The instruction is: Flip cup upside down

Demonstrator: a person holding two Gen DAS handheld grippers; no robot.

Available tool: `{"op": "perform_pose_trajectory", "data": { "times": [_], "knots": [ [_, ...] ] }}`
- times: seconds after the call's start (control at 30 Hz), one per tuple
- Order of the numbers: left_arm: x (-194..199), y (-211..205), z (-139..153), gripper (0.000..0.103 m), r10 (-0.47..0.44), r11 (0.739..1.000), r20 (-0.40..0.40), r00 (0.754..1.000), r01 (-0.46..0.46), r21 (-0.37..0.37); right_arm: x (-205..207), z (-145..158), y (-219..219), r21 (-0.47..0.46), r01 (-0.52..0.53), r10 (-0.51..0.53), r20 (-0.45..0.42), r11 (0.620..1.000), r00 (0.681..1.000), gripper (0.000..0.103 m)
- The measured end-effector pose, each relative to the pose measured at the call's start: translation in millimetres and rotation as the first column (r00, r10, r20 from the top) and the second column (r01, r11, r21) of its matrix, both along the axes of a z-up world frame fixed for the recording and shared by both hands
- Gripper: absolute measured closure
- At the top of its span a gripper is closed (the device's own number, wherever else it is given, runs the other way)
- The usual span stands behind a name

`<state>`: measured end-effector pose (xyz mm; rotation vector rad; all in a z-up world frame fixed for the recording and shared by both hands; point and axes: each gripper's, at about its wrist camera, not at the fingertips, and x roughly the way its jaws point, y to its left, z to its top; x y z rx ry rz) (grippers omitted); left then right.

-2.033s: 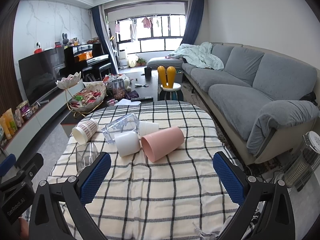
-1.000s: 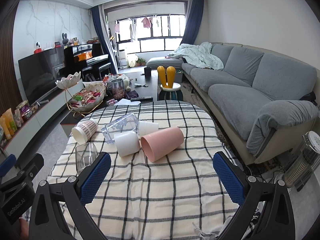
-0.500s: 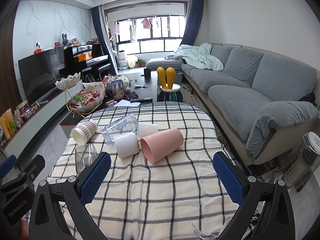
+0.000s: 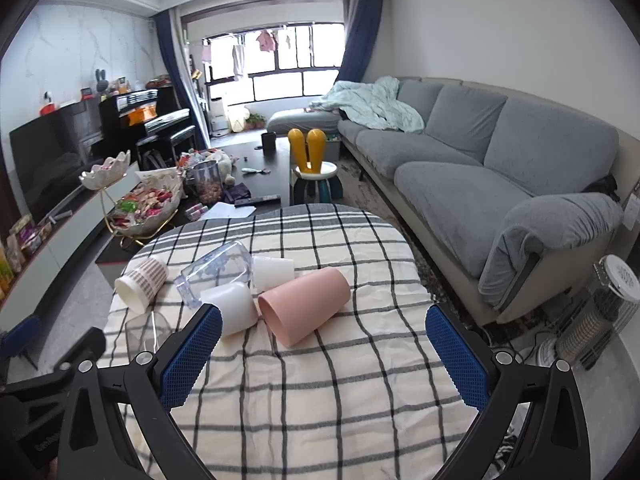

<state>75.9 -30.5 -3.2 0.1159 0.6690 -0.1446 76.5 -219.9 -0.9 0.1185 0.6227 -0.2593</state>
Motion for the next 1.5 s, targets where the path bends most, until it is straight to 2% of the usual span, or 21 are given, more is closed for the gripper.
{"op": "perform_pose_trajectory", "data": {
  "times": [0.17,0.3,0.4,0.57,0.67,0.73,0.93,1.1,1.23,1.3,1.33,1.4,1.5],
  "knots": [
    [38,-15,-1,0.0,-0.094,0.993,-0.049,0.994,0.097,0.063,26,1,-4,0.031,0.049,-0.048,-0.022,0.998,0.999,0.001],
    [76,-29,-3,0.0,-0.173,0.975,-0.115,0.978,0.186,0.119,52,0,-11,0.071,0.099,-0.095,-0.058,0.993,0.994,0.001],
    [103,-42,-7,0.0,-0.24,0.949,-0.172,0.955,0.268,0.165,72,-4,-17,0.107,0.132,-0.123,-0.092,0.985,0.988,0.001],
    [147,-70,-19,0.0,-0.336,0.887,-0.267,0.903,0.399,0.234,105,-13,-28,0.163,0.193,-0.169,-0.152,0.968,0.974,0.001],
    [174,-87,-33,0.001,-0.392,0.834,-0.345,0.853,0.488,0.258,127,-23,-36,0.184,0.248,-0.212,-0.193,0.951,0.958,0.001],
    [191,-94,-41,0.001,-0.414,0.81,-0.39,0.822,0.528,0.254,143,-29,-42,0.197,0.281,-0.235,-0.228,0.939,0.945,0.001],
    [243,-109,-63,0.005,-0.428,0.766,-0.521,0.738,0.603,0.225,182,-48,-59,0.261,0.363,-0.279,-0.308,0.895,0.909,0.001],
    [264,-118,-82,0.01,-0.449,0.696,-0.616,0.647,0.685,0.213,204,-60,-61,0.298,0.391,-0.281,-0.351,0.871,0.893,0.001],
    [273,-122,-98,0.021,-0.458,0.652,-0.696,0.553,0.741,0.16,215,-63,-61,0.314,0.399,-0.28,-0.362,0.861,0.889,0.001],
    [277,-125,-104,0.022,-0.462,0.636,-0.73,0.504,0.762,0.124,219,-65,-62,0.325,0.405,-0.281,-0.368,0.855,0.887,0.001],
    [277,-127,-106,0.023,-0.465,0.626,-0.74,0.487,0.771,0.115,221,-66,-63,0.328,0.409,-0.282,-0.37,0.852,0.885,0.001],
    [278,-129,-110,0.023,-0.473,0.611,-0.751,0.46,0.786,0.096,224,-67,-65,0.328,0.416,-0.288,-0.374,0.848,0.882,0.001],
    [282,-131,-119,0.023,-0.463,0.619,-0.774,0.432,0.782,0.066,227,-71,-68,0.325,0.428,-0.298,-0.381,0.843,0.876,0.001]
  ]
}}
